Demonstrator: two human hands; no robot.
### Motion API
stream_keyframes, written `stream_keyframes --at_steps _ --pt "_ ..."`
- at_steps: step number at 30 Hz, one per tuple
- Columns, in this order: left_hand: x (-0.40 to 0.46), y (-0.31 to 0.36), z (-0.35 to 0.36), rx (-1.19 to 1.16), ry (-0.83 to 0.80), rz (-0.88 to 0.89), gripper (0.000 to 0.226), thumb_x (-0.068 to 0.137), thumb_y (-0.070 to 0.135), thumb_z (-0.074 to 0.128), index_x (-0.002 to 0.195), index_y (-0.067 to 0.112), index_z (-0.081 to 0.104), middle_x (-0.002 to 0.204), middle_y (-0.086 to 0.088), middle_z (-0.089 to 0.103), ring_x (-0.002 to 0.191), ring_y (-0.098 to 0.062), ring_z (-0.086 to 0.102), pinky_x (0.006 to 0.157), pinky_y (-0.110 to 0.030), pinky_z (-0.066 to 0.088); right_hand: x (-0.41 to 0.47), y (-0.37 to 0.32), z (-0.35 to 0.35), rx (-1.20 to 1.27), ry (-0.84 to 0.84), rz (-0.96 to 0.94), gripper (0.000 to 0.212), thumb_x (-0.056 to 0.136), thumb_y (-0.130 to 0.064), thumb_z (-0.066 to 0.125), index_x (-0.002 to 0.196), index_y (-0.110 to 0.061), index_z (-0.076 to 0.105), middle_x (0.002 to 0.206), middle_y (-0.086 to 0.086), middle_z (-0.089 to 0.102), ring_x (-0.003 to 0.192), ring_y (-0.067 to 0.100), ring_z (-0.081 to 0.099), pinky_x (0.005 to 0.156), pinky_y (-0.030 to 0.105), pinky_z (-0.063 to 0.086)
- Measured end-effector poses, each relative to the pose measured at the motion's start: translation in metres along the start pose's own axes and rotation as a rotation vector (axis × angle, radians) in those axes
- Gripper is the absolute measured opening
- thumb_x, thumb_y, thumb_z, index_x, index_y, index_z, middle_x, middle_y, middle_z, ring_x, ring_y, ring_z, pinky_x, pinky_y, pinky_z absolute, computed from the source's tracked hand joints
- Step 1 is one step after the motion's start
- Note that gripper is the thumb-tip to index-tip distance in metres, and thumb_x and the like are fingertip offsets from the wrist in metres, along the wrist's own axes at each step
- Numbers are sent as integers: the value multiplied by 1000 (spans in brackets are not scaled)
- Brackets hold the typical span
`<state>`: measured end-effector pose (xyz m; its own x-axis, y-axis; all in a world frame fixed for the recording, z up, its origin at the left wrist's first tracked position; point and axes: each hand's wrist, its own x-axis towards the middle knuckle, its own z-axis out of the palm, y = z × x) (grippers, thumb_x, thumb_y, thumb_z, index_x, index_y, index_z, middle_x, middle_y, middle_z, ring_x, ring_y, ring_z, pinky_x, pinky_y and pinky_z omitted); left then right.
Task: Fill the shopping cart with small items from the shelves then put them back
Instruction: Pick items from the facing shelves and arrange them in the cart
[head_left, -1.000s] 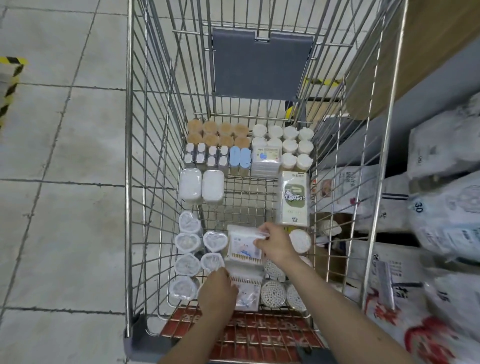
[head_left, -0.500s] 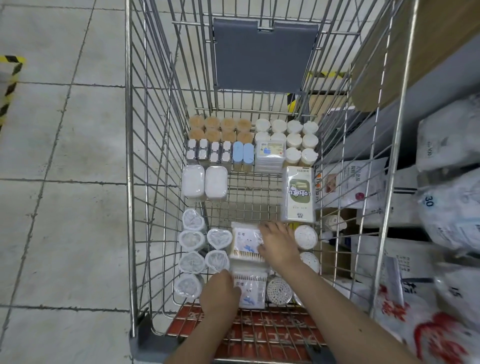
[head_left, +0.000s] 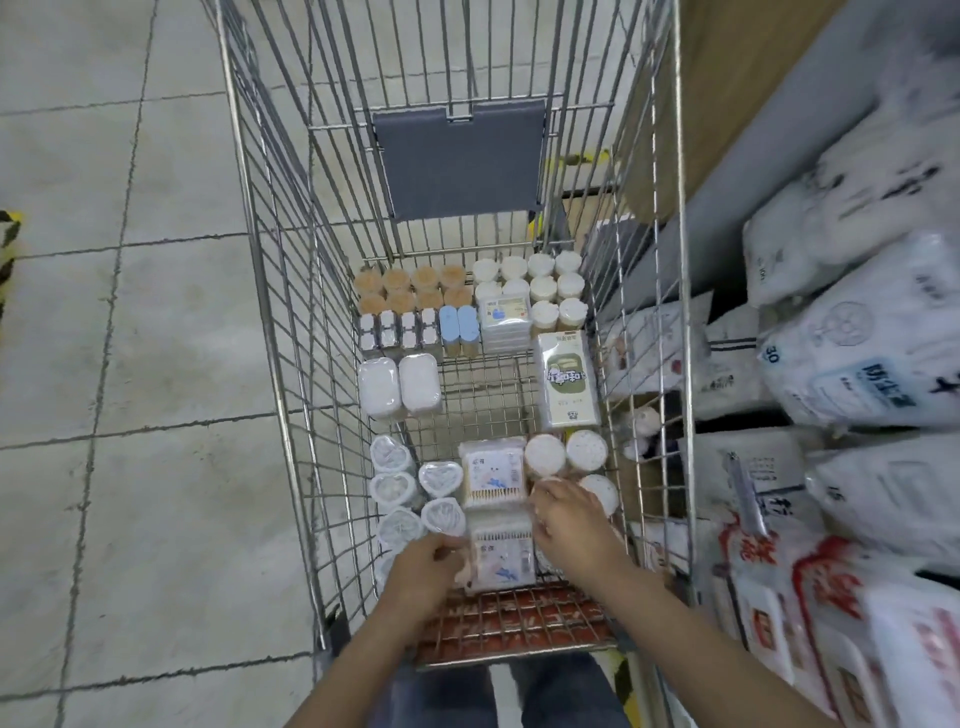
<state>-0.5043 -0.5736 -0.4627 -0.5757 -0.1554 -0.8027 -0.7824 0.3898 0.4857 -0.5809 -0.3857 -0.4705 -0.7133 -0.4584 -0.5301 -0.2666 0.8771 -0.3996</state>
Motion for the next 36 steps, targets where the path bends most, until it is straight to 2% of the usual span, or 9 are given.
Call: stream_keyframes --at_steps 6,9,13,16,19,23,25,28,36 --pt "-45 21 -49 183 -71 155 23 91 19 60 84 42 58 98 14 66 91 -3 62 83 -23 48 -79 -30 -32 274 100 190 31 94 -20 51 124 -23 56 125 -1 59 113 16 52 95 26 39" --pt "-62 35 -76 333 -108 271 8 92 29 59 93 37 58 91 21 62 82 8 56 68 -6 40 -112 -45 -39 446 190 339 30 95 -23 52 124 -22 57 125 -5 58 111 12 55 93 22 42" --pt "-73 60 -107 468 -142 373 13 93 24 59 104 28 64 102 10 66 97 -8 62 83 -19 46 -151 -66 -43 636 298 464 24 94 -24 56 118 -26 58 116 -10 60 106 7 57 87 20 44" --pt "-83 85 -120 568 -158 443 8 92 22 61 96 29 62 101 7 67 92 -9 62 78 -20 45 -183 -79 -41 750 412 534 16 93 -22 57 108 -26 63 107 -10 65 103 9 61 91 25 48" --pt "-99 115 -116 634 -171 570 11 92 20 60 102 25 61 102 -1 66 91 -15 61 73 -20 44 -226 -90 -43 864 521 606 15 96 -20 53 107 -25 62 105 -16 62 102 3 58 89 14 44" --pt "-138 161 -83 732 -236 786 17 96 22 54 111 26 60 97 9 64 78 -5 55 63 -11 39 -295 -102 -36 949 728 779 21 97 -22 52 115 -25 62 108 -14 62 105 4 58 88 14 44" --pt "-166 180 -54 765 -302 888 17 96 23 52 112 27 57 92 14 63 80 -4 56 64 -10 39 -335 -110 -27 974 857 839 19 97 -24 52 113 -28 61 107 -17 59 104 1 54 81 6 40" --pt "-220 194 2 807 -408 1004 18 96 26 52 113 25 58 100 4 67 88 -11 60 69 -22 42 -398 -127 -9 1002 1046 918 16 98 -26 52 103 -41 55 104 -23 56 95 -7 51 73 3 39" --pt "-402 104 168 941 -745 1343 20 95 28 54 114 30 57 105 10 63 98 -7 58 86 -30 49 -589 -185 110 1082 1408 1159 15 97 -27 52 108 -35 58 107 -21 60 99 -4 57 80 12 46"
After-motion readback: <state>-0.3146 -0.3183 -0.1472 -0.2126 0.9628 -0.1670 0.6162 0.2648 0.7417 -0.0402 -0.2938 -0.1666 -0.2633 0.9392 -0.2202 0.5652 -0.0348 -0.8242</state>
